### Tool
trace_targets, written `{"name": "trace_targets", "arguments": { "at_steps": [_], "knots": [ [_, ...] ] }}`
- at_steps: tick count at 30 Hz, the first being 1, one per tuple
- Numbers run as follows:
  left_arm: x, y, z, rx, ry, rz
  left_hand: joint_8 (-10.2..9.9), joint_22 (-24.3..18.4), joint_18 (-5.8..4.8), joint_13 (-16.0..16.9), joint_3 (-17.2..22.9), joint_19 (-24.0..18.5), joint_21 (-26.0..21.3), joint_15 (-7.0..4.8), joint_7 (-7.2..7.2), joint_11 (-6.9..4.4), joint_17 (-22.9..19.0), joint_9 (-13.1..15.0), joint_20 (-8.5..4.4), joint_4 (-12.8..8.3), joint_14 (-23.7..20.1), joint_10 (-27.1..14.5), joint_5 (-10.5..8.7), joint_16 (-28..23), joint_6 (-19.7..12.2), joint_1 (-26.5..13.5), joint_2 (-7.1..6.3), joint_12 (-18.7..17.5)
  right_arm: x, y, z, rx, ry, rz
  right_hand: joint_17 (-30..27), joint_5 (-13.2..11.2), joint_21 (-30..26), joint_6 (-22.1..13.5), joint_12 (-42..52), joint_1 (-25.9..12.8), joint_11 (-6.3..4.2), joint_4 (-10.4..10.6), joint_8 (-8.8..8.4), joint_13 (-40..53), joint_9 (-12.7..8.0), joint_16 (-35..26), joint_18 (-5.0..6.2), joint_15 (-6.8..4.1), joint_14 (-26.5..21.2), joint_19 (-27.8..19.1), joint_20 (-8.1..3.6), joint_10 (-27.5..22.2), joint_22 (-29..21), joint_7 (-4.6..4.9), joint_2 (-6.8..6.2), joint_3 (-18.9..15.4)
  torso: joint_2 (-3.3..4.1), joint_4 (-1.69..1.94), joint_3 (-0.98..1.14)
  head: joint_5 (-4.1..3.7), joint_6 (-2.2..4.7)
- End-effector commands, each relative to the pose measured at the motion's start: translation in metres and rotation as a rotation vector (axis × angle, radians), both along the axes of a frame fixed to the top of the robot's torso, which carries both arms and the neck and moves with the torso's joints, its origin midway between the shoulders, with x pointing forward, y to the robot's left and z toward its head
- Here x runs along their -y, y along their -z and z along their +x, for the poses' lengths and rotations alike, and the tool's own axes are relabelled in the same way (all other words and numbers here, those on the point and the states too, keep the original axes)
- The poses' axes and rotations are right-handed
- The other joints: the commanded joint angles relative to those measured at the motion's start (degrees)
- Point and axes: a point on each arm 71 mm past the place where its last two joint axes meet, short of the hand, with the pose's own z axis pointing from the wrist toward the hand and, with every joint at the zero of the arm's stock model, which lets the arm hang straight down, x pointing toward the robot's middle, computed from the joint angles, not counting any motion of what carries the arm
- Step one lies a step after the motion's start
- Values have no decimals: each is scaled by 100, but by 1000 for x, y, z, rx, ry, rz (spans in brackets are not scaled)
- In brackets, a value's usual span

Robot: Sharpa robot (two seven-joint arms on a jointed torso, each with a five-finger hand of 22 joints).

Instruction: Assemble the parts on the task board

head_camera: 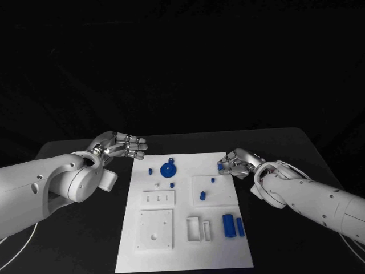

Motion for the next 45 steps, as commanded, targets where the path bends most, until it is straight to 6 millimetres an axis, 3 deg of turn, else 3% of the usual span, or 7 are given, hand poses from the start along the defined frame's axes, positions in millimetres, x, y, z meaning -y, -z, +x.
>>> {"name": "trace_targets", "arguments": {
  "at_steps": [1,15,24,33,37,42,45],
  "knots": [
    [3,0,0,1,18,-3,-13,6,-9,8,-12,-2,12,8,2,7,6,6,0,-33,-3,-12,-17,20,-39,-47,14,-21,-2,0,0,4,-4,3,11,-44,42,133,30,-20,-35,46,22,9,14,24,42,-46,-4,178,-34,14,388,19,-27,71,0,2,1,-16,5],
    [7,1,-2,-12,39,10,-5,18,-21,9,-31,44,25,-33,-34,-49,35,8,-23,47,79,134,-31,92,47,-130,68,-13,-2,-6,-2,48,54,9,193,194,431,302,218,-5,-80,247,23,181,23,198,19,-72,33,258,-63,147,460,-56,-133,-333,-20,-7,1,-33,34],
    [15,2,-6,-13,90,71,-5,14,-133,13,-150,282,68,-201,-170,-252,191,10,-184,259,326,659,-74,497,326,-224,102,8,-6,-29,-1,89,66,-1,234,182,576,343,215,26,-88,291,24,220,26,214,15,-78,33,237,-68,163,468,-76,-133,-459,-57,-26,-13,-9,77],
    [27,6,-10,-69,117,118,-21,91,-208,23,-292,561,230,-358,-308,-423,423,10,-351,546,503,1132,-101,1015,650,-347,98,15,-27,-47,-6,106,48,-19,241,207,616,370,209,30,-94,317,25,226,27,216,15,-82,36,232,-71,167,471,-86,-159,-463,-122,-52,-27,45,107],
    [37,10,-10,-125,120,140,-25,109,-240,25,-370,588,253,-369,-332,-438,510,10,-377,829,419,1182,-141,1228,657,-392,88,9,-43,-52,-10,113,24,-13,244,468,637,370,197,-19,-98,416,25,237,26,209,11,-85,36,220,-76,172,466,-91,-249,-421,-162,-59,-39,92,90],
    [51,15,-10,-189,125,165,-24,66,-242,29,-471,623,203,-357,-301,-410,521,10,-366,1290,375,1199,-199,1333,571,-432,-32,17,-64,-57,-16,122,-7,-10,243,518,645,375,193,-4,-100,442,25,240,27,206,10,-87,39,219,-77,173,466,-91,-268,-416,-194,-65,-44,166,73],
    [61,18,-9,-231,133,169,-26,43,-244,32,-507,632,175,-349,-293,-399,512,10,-356,1439,359,1202,-522,1348,562,-474,-71,23,-78,-60,-20,127,-31,-7,241,542,653,377,188,-11,-100,457,25,238,27,202,10,-87,38,220,-77,172,467,-92,-283,-415,-208,-63,-47,201,66]
  ]
}}
